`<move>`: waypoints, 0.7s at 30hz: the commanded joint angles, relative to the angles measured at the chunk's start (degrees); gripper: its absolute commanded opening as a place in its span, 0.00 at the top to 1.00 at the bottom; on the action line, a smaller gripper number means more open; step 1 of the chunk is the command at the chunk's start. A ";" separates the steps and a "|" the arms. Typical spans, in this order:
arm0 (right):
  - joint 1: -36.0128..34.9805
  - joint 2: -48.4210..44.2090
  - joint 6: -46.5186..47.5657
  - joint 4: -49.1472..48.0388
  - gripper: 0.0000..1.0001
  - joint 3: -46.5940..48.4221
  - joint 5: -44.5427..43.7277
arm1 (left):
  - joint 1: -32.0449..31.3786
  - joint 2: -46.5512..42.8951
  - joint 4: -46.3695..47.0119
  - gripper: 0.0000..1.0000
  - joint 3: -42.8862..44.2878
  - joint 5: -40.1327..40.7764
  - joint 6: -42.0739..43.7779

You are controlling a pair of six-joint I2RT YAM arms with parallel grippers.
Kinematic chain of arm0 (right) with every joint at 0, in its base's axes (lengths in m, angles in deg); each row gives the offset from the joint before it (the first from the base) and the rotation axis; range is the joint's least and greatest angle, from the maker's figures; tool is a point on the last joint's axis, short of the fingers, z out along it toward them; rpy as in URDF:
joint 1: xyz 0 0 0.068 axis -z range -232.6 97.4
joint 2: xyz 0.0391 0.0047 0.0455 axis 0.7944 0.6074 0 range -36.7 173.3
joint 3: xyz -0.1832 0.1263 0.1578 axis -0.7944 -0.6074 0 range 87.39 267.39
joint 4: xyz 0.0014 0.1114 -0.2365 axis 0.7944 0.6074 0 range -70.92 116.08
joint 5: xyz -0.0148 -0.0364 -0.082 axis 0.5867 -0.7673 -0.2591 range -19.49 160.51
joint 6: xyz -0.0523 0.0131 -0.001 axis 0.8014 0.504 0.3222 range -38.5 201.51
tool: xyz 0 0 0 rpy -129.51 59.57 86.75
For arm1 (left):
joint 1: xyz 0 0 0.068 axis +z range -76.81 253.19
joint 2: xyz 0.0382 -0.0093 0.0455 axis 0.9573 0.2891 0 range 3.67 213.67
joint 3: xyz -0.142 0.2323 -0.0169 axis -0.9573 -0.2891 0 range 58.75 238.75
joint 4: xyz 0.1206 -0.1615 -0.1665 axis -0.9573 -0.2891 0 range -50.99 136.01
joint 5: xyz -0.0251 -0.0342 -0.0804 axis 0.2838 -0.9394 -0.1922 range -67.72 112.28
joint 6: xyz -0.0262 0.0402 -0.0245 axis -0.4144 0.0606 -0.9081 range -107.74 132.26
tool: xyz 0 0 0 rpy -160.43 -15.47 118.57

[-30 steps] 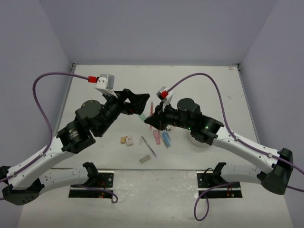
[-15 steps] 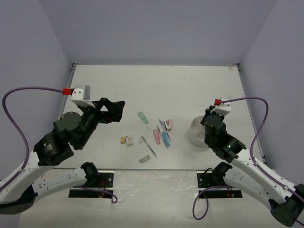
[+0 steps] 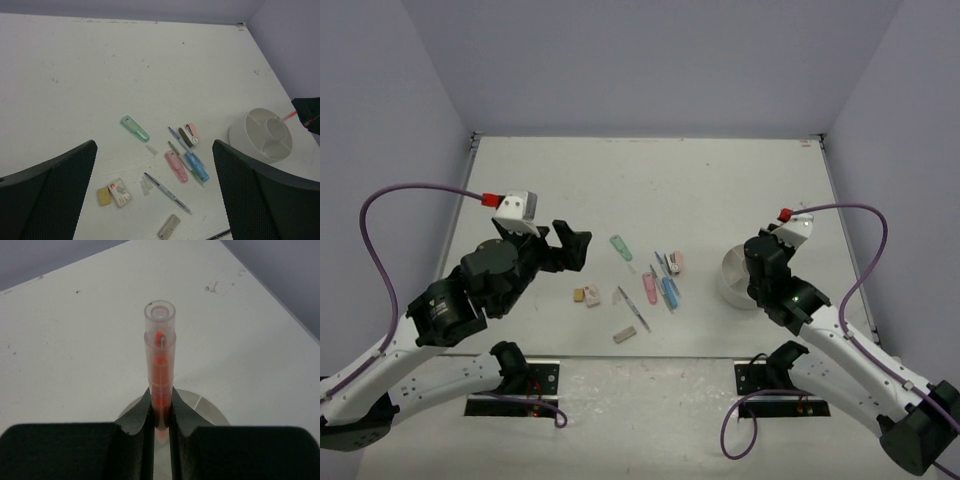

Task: Sort the stationery into containers
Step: Place the pen in the storage box.

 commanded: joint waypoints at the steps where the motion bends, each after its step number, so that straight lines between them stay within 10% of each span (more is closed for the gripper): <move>1: 0.09 0.31 -6.65 1.95 1.00 -0.78 2.77 | 0.13 -0.54 1.33 0.00 -0.80 -0.97 0.72; 8: 0.00 0.60 -9.22 3.46 0.98 -2.34 5.44 | 0.13 -0.41 1.93 0.00 -0.81 -2.37 -0.01; 13: 0.00 -0.17 -8.38 3.29 0.64 -2.68 6.59 | 0.12 -0.87 2.48 0.00 -0.61 -3.29 0.01; 16: 0.08 -0.61 -8.01 3.15 0.28 -2.67 7.32 | 0.12 -0.80 2.49 0.00 -0.76 -3.13 0.00; 21: -0.09 -2.09 -5.29 3.68 0.23 -0.54 9.42 | 0.13 -0.48 2.35 0.00 -0.95 -2.32 -0.10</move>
